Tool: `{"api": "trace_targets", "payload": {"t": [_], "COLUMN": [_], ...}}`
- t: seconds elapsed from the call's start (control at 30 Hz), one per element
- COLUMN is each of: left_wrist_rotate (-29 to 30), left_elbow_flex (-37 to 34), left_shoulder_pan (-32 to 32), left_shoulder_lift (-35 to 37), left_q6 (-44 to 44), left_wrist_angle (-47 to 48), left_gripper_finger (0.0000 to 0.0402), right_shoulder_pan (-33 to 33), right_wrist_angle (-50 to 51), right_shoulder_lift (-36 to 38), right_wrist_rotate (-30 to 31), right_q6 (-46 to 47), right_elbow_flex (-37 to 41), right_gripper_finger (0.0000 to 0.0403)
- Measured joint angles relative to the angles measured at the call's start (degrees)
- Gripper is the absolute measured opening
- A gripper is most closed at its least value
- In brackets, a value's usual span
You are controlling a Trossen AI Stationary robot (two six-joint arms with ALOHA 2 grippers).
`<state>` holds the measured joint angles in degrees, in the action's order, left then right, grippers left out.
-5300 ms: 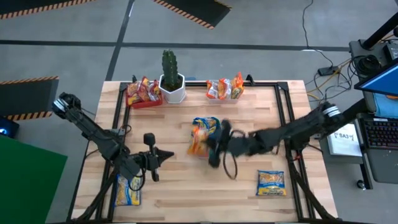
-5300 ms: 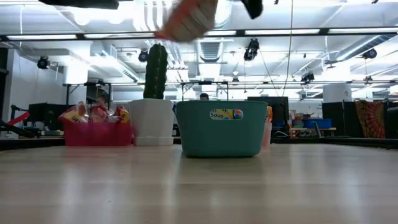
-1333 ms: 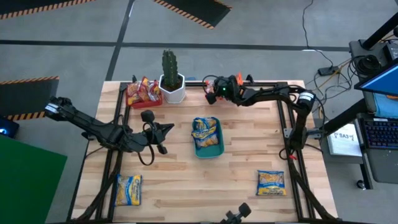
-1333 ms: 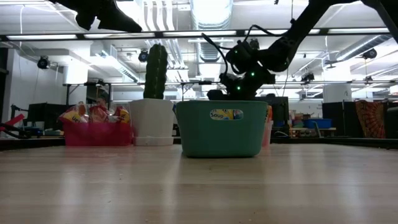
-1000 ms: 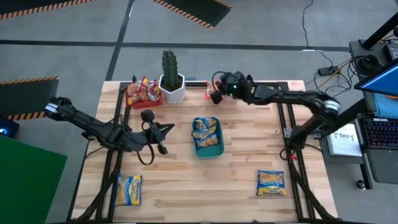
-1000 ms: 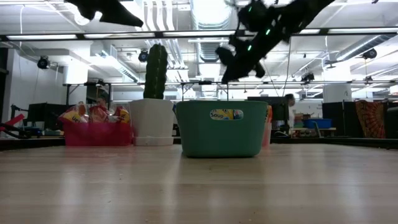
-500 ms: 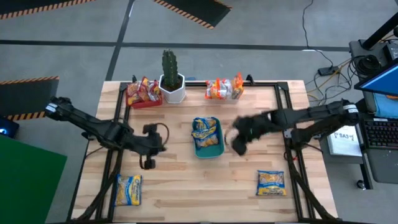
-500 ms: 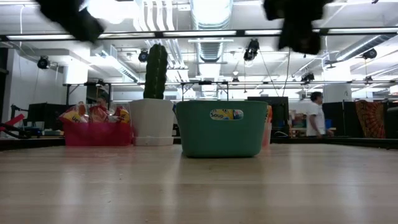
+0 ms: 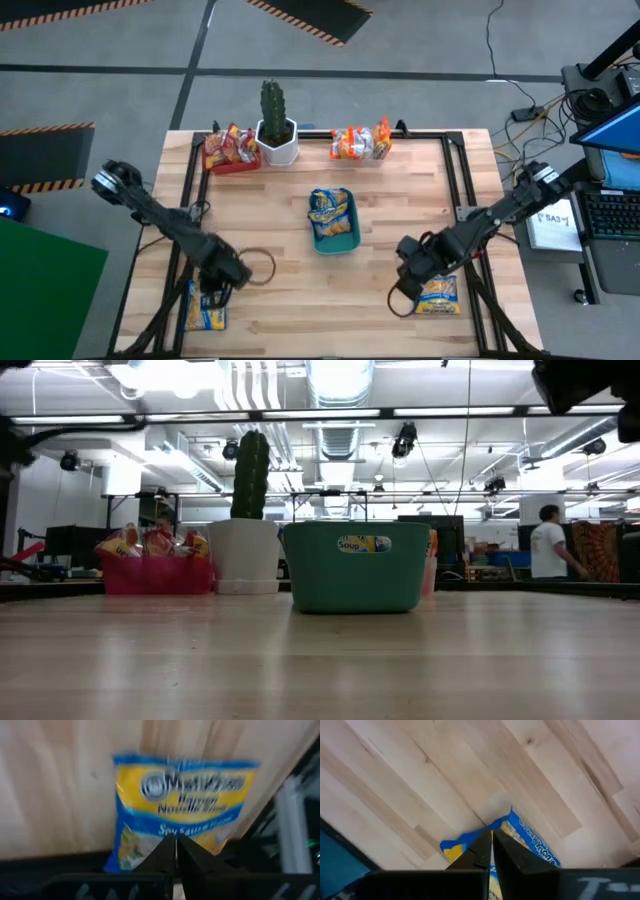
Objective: Sort Maruchan noodles
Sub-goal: Put the blue noodle pack into the green bin
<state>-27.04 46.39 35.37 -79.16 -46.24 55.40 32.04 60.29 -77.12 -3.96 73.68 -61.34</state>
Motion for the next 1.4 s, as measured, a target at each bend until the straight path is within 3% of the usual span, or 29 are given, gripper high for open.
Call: {"api": "trace_targets", "payload": {"t": [0.27, 0.37, 0.43, 0.53, 0.63, 0.83, 0.97, 1.23, 1.4], "left_wrist_rotate": [-3.8, -0.2, 9.6, 31.1, 40.4, 43.0, 42.9, 43.3, 48.8], "left_elbow_flex": [1.6, 4.6, 7.9, 14.6, 20.2, 24.1, 22.8, 16.3, 13.3], "left_shoulder_pan": [6.2, 6.2, 6.2, 6.0, 5.8, 6.7, 8.3, 9.5, 9.2], "left_shoulder_lift": [-14.6, -18.6, -20.8, -22.4, -22.8, -22.5, -22.4, -22.3, -22.3], "left_q6": [-0.1, 1.6, 5.7, 10.6, 15.4, 21.0, 21.5, 16.9, 16.8], "left_wrist_angle": [-0.4, -0.1, -0.7, -0.8, -0.3, -2.0, -2.2, -3.4, -11.5], "left_gripper_finger": [0.0, 0.0, 0.0, 0.0, 0.0, 0.0, 0.0, 0.0, 0.0], "right_shoulder_pan": [2.0, 2.0, 2.0, 2.0, 2.1, 3.1, 3.1, 2.9, 2.0], "right_wrist_angle": [-2.9, -3.7, -4.8, -7.8, -12.2, -24.3, -32.1, -45.8, -51.9], "right_shoulder_lift": [-4.1, -5.0, -5.5, -6.1, -6.8, -10.1, -14.0, -23.2, -25.6], "right_wrist_rotate": [2.5, 3.1, 5.1, 8.2, 10.6, 18.6, 19.2, 19.4, 20.1], "right_q6": [0.3, -0.1, -0.2, -0.2, -0.3, -1.0, -2.4, -2.8, -4.1], "right_elbow_flex": [0.0, 0.0, 0.0, 0.0, 0.0, 0.0, 0.0, 0.0, 0.0], "right_gripper_finger": [0.0009, 0.0009, 0.0009, 0.0009, 0.0009, 0.001, 0.0031, 0.0135, 0.0204]}}
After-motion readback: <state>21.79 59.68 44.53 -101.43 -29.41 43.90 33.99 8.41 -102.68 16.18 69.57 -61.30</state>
